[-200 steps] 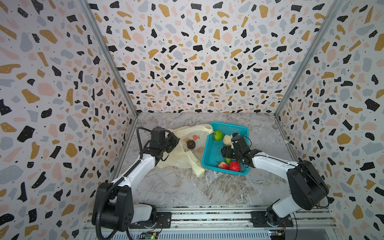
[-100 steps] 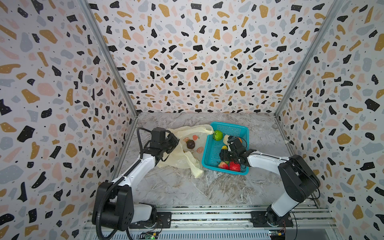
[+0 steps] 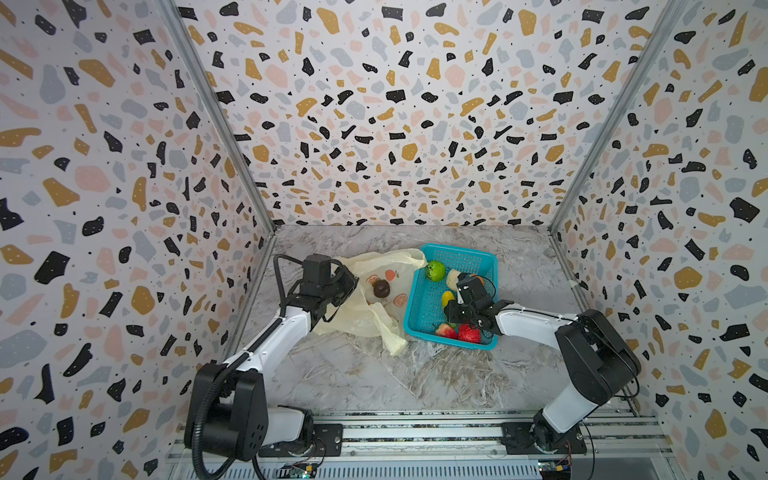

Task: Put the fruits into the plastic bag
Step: 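Grasp the yellow mango in the basket with the right gripper, then lift the yellow mango over the basket rim and drop it into the bag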

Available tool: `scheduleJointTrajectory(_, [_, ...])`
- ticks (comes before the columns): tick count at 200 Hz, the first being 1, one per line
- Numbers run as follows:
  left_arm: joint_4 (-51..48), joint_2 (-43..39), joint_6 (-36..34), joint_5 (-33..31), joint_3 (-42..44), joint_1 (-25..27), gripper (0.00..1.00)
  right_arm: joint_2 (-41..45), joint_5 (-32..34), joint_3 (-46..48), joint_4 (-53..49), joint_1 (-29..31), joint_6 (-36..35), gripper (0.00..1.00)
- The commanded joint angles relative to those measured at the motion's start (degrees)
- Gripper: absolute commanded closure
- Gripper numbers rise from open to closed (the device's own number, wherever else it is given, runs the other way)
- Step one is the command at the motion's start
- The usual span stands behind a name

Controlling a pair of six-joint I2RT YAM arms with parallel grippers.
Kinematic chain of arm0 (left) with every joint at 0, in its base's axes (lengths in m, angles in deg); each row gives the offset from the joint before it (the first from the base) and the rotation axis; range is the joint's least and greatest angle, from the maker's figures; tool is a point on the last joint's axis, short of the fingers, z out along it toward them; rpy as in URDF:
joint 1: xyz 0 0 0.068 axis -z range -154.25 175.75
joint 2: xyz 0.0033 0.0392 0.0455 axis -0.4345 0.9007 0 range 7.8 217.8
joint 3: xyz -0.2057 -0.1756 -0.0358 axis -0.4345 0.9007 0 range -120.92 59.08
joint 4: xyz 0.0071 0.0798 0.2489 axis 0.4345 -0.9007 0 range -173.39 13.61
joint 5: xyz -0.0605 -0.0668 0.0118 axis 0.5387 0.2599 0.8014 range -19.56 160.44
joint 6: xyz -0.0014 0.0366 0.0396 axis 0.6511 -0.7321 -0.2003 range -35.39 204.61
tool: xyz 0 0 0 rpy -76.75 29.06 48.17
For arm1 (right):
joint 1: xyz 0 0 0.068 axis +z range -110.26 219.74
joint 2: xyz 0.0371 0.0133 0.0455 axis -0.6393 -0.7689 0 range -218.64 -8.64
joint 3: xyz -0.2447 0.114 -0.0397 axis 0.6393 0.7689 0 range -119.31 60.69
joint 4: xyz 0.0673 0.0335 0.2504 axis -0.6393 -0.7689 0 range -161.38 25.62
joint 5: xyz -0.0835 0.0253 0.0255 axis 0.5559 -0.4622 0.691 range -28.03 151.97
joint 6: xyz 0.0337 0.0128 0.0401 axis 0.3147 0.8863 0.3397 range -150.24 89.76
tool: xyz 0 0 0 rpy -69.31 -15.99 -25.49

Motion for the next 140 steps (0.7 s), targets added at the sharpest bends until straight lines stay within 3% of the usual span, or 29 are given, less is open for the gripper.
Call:
scheduleJointTrajectory(1, [0.56,0.32,-0.4,-0.09,-1.65,0.06,1.0,4.34,-1.49,-1.05,1.0,0.28,-2.06,0.75])
scheduleJointTrajectory(26, [1.26,0.13,-1.77,0.05,-1.91,0.64,1.0,7.13,-6.01,-2.01,4.14,1.38,-5.06,0.76])
scheduleJointTrajectory(76, [2.11,-0.53,-3.41,-0.2,-2.36,1.93,1.0,7.67,-23.24,-2.06,11.46,5.46,-10.69,0.76])
scheduleJointTrajectory(140, [2.78,-1.17,-5.06,0.17,-1.46,2.95,1.0,8.61,-20.77,-8.13,10.84,9.01,-11.31,0.75])
